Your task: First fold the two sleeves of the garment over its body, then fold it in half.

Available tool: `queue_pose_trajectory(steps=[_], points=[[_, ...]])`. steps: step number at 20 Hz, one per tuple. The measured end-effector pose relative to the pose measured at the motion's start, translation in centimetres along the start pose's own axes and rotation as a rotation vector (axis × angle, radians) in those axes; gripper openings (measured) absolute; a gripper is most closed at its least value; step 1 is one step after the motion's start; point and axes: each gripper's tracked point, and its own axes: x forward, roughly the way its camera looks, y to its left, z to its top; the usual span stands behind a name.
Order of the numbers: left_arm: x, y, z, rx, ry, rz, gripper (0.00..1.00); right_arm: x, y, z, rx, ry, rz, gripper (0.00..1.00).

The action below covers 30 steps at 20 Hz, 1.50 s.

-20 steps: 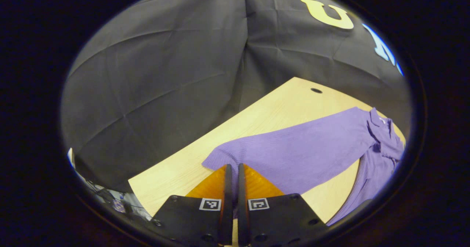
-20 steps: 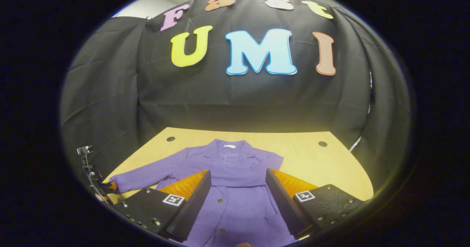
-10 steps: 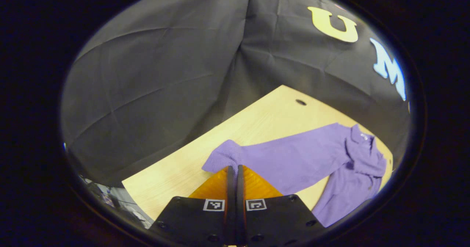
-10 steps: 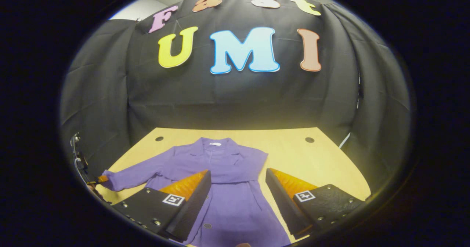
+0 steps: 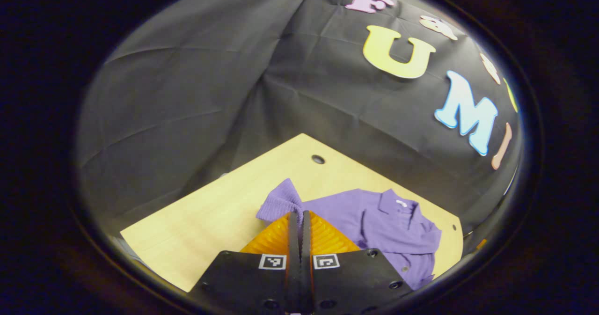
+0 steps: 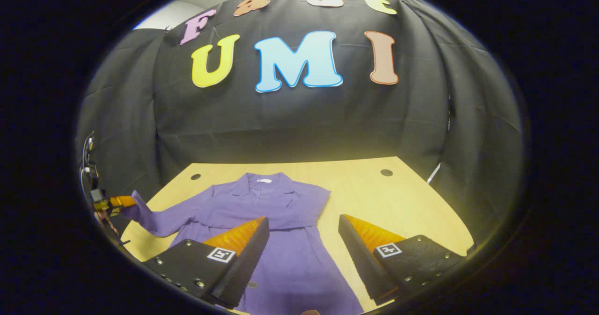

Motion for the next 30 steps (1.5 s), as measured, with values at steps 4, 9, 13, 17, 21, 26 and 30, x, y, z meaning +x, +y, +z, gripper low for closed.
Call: queue_pose_trajectory(steps=[4, 9, 13, 17, 21, 26, 30], points=[[2.0, -7.1, 0.1, 0.049, 0.017, -0.102, 0.07, 0.3, -2.2, -0.3, 0.007, 0.003, -0.024, 0.93], [4.6, -15.7, -0.5, 0.083, 0.029, -0.217, 0.07, 0.6, -5.6, -0.3, -0.001, 0.008, -0.072, 0.93], [6.3, -22.7, -2.3, 0.100, 0.076, -0.318, 0.07, 1.2, -7.9, -0.5, 0.003, 0.022, -0.099, 0.93], [7.0, -29.7, -6.0, 0.194, 0.127, -0.426, 0.07, 1.4, -9.6, -1.2, 0.021, 0.045, -0.125, 0.93], [7.1, -34.7, -10.1, 0.272, 0.189, -0.506, 0.07, 1.2, -10.6, -2.1, 0.025, 0.067, -0.150, 0.93], [7.3, -37.9, -14.4, 0.336, 0.257, -0.564, 0.06, 1.0, -11.7, -3.8, 0.034, 0.098, -0.181, 0.93], [7.8, -39.3, -17.1, 0.358, 0.308, -0.580, 0.06, 0.3, -12.5, -4.8, 0.051, 0.118, -0.213, 0.93]])
